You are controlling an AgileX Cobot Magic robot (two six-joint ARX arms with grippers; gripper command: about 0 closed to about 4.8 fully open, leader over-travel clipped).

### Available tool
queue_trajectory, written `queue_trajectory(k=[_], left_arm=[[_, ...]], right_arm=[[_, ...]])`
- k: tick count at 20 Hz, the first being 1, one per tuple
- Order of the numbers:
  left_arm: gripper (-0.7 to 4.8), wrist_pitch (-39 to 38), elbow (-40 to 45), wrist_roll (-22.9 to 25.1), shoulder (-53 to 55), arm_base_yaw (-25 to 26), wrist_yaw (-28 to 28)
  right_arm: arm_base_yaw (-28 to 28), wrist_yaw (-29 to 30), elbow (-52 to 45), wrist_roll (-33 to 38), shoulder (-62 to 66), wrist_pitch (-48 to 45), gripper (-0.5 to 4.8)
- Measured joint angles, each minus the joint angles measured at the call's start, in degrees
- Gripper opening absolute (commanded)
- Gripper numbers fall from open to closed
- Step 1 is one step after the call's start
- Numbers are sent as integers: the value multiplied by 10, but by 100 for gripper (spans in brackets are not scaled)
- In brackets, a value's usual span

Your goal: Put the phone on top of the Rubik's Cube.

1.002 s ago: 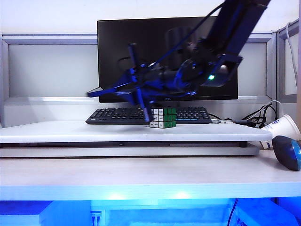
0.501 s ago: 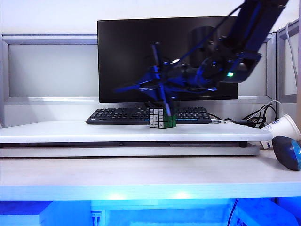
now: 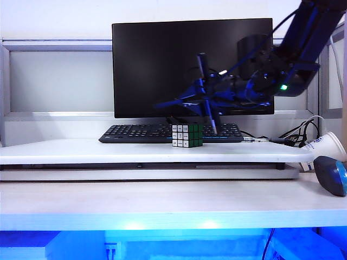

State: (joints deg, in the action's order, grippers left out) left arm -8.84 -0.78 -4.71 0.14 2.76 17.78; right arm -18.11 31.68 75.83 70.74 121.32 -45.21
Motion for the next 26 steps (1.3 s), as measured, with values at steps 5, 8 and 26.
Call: queue_trajectory(k=[5,8,26], left_arm=[[-5,0,0,0,0,0,0],[-5,0,0,0,0,0,0],[-5,0,0,1,0,0,0]], right_arm=[[13,10,-35,0,-1,1,-6],[11,14,-43,0,-1,5,-6],[34,13,-46,-7,-1,15,-6]])
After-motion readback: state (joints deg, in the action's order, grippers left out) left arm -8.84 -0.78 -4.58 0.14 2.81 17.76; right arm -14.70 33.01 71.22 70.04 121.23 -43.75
